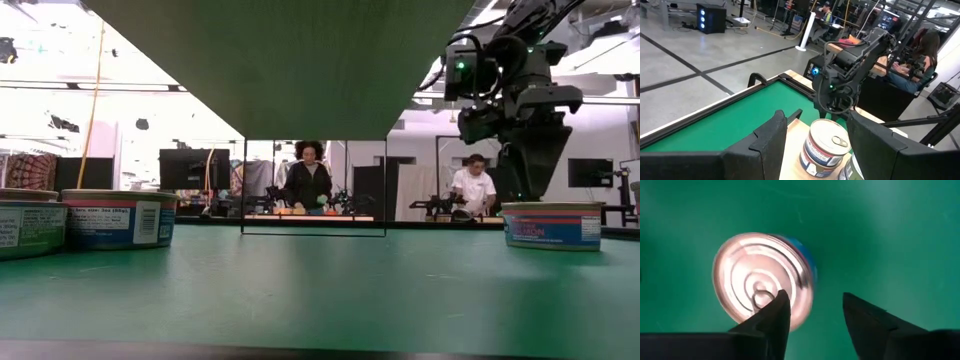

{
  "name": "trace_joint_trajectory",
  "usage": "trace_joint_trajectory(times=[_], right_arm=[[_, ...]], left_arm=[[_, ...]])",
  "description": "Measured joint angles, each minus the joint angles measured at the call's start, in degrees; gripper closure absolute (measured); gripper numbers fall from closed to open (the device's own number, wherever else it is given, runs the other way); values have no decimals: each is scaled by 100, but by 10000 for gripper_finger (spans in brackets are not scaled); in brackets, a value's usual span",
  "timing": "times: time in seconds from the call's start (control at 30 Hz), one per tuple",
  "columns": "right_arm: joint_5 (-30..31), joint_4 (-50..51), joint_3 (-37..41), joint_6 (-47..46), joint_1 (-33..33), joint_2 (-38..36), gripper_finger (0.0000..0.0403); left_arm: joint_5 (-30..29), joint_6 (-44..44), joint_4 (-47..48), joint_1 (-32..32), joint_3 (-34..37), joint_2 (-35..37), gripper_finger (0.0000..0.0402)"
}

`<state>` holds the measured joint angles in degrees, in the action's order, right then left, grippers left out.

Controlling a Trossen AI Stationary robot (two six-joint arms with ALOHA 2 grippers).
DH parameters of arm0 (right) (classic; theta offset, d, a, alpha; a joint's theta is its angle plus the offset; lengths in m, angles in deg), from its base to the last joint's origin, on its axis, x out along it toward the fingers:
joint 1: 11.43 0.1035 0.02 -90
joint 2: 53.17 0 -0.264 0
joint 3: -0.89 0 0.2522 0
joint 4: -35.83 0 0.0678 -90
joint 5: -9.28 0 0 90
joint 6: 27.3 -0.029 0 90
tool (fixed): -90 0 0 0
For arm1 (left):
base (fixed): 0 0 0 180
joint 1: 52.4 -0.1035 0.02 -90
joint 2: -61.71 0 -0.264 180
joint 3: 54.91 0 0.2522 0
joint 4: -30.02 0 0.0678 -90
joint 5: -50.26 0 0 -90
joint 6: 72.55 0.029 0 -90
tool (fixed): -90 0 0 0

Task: Stack canned seafood by type on shelf
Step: Stack the blue pink tuna can on top of the other blue pink tuna cans on the shelf

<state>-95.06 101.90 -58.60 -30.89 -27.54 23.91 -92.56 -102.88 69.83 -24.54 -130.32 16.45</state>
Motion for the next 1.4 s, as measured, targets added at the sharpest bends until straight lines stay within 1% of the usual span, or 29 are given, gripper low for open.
trace_joint_trajectory(times=[0.1,0.2,0.3,0.37,0.5,0.53,0.6,0.7,0.93,1.0,1.2,1.3,1.4], right_arm=[[132,-287,128,-129,228,1,201],[241,-458,270,-159,345,0,225],[187,-567,434,-123,266,-4,269],[-19,-635,520,-112,139,-8,304],[-415,-666,531,-47,-291,-9,377],[-513,-661,537,-34,-439,-5,386],[-650,-612,547,-34,-746,6,389],[-635,-612,546,-16,-1136,4,381],[-616,-648,554,78,-1830,202,389],[-514,-661,576,88,-1941,379,387],[-594,-647,568,119,-1989,957,386],[-571,-578,526,70,-2052,1009,382],[-169,-404,405,74,-2146,887,375]], left_arm=[[0,1,0,0,0,0,203],[-1,-33,0,0,0,0,203],[0,-33,2,0,0,0,203],[0,-34,0,0,0,0,203],[0,-52,0,0,0,0,203],[0,-54,0,0,0,0,203],[-1,-56,0,0,0,0,203],[-2,-55,0,0,0,0,203],[-2,-51,0,0,0,0,203],[-4,-21,0,0,0,0,203],[-4,-25,0,0,0,-2,203],[29,-83,-2,0,0,-2,203],[61,-92,-2,0,0,-2,203]])
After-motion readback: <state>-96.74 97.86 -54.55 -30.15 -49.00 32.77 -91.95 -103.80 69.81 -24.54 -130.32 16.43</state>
